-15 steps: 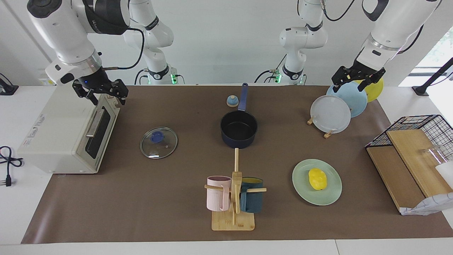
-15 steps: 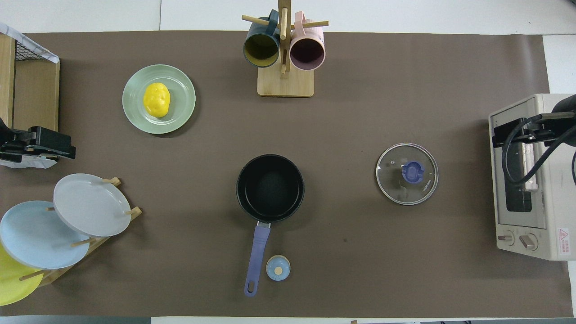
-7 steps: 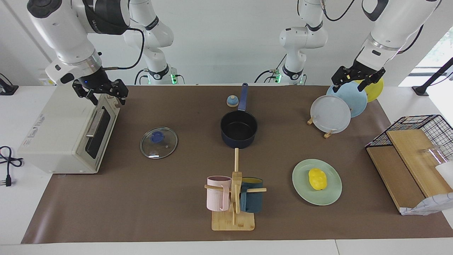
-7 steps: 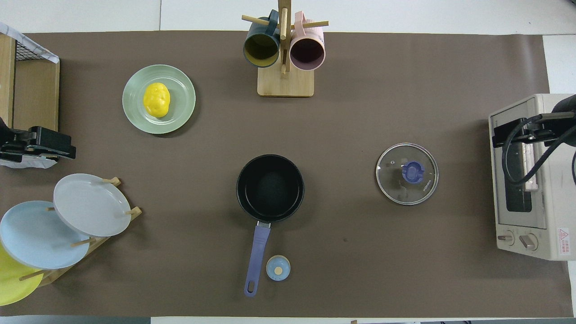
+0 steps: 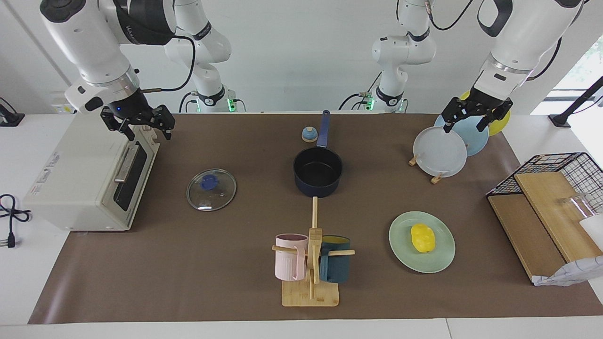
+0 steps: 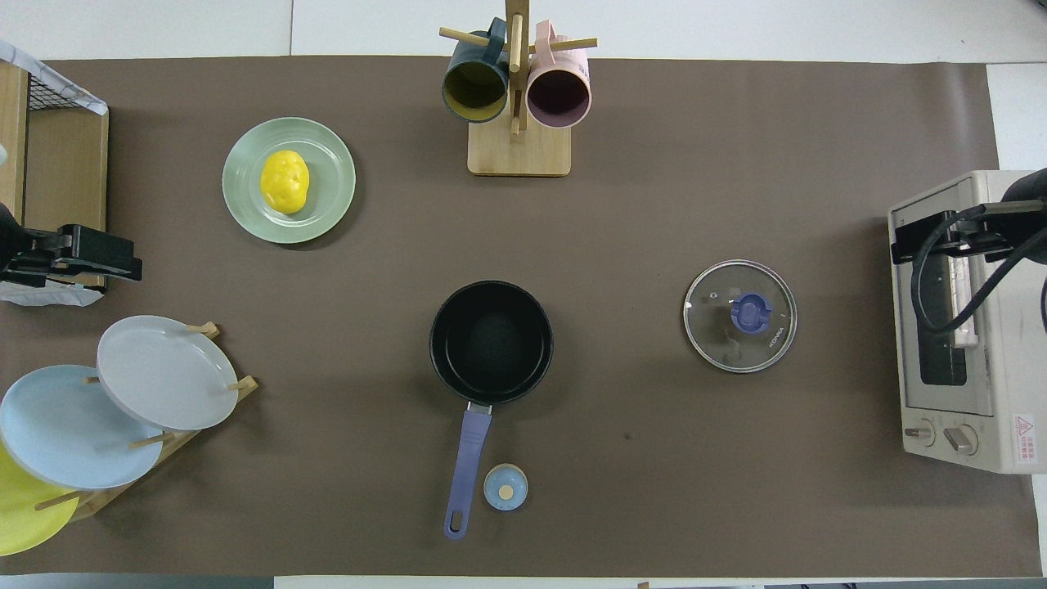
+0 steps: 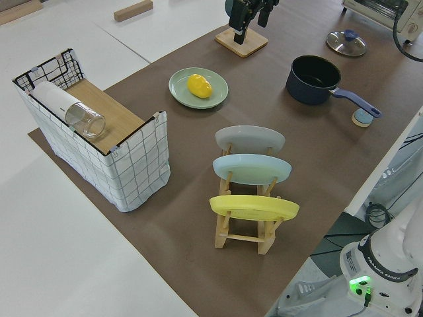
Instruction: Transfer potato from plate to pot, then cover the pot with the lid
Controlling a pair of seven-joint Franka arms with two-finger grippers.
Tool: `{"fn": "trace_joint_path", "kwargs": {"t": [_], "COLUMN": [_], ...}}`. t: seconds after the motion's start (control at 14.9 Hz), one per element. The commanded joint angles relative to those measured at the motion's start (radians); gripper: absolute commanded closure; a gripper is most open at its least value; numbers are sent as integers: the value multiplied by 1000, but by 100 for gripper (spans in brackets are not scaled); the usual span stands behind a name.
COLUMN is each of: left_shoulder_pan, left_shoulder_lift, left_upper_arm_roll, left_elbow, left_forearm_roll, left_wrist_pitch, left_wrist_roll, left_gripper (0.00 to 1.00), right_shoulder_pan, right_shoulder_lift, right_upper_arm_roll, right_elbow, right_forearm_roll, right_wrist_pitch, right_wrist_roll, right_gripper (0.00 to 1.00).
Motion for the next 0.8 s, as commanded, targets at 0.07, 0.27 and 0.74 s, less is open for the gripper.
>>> {"fn": "trace_joint_path", "kwargs": {"t": [0.07, 0.27, 0.74], "left_shoulder_pan": [-10, -16, -47], "left_shoulder_lift": [157, 411, 677], "left_upper_arm_roll": [7, 7, 12], "left_elbow": [71, 229, 355], "left_forearm_roll": [-11, -42, -41], "left_wrist_pitch": [70, 133, 320], "left_wrist_roll": [5, -1, -3], "left_gripper": [0, 0, 0], "right_shoulder_pan": [-4, -3, -11], "right_shoulder_lift": [-14, -8, 58], "right_upper_arm_roll": [65, 104, 110], "right_elbow": [-86, -199, -512], "right_forearm_roll": [23, 23, 26], "right_wrist_pitch": [96, 231, 651], "right_wrist_roll": [-14, -14, -135], "right_gripper": [0, 0, 0]}}
